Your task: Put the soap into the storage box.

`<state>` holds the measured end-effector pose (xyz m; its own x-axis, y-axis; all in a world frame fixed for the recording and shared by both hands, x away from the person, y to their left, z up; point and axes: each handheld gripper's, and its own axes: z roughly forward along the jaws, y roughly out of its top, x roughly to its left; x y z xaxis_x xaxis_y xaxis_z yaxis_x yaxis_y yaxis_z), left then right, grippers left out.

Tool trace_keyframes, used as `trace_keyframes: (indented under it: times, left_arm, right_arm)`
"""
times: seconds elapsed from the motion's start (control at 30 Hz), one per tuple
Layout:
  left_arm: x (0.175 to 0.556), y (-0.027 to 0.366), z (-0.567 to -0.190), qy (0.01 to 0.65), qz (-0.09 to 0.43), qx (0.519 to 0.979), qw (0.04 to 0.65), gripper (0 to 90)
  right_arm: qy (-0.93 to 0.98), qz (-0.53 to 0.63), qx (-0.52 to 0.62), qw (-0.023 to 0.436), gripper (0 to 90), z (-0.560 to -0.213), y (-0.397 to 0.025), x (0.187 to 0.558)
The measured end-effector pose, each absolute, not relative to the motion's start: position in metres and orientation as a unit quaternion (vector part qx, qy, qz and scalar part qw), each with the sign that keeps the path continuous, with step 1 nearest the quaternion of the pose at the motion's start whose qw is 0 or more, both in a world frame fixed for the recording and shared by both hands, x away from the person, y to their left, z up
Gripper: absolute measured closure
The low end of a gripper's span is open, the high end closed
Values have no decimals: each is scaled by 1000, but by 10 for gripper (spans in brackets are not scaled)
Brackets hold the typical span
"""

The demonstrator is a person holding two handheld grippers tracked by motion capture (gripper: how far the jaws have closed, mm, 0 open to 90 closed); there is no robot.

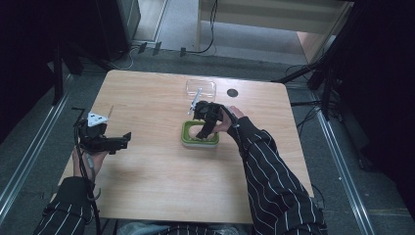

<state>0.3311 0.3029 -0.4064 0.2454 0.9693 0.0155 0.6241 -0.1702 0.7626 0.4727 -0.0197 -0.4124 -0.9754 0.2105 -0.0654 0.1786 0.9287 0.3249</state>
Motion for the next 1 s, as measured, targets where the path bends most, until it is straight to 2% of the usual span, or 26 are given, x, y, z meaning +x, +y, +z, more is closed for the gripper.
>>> trace_keyframes:
  times: [0.1,0.37,1.0]
  left_arm:
    - [331,303,-406,554,264,718,327,0]
    - [331,302,-406,555,264,718,326,0]
    - [331,302,-406,554,265,718,327,0]
  right_arm:
    - [974,182,128,51,142,-404,-29,471]
    - [954,215,201,62,104,-393,-58,466]
    - [880,268,363,149,85,-385,-137,429]
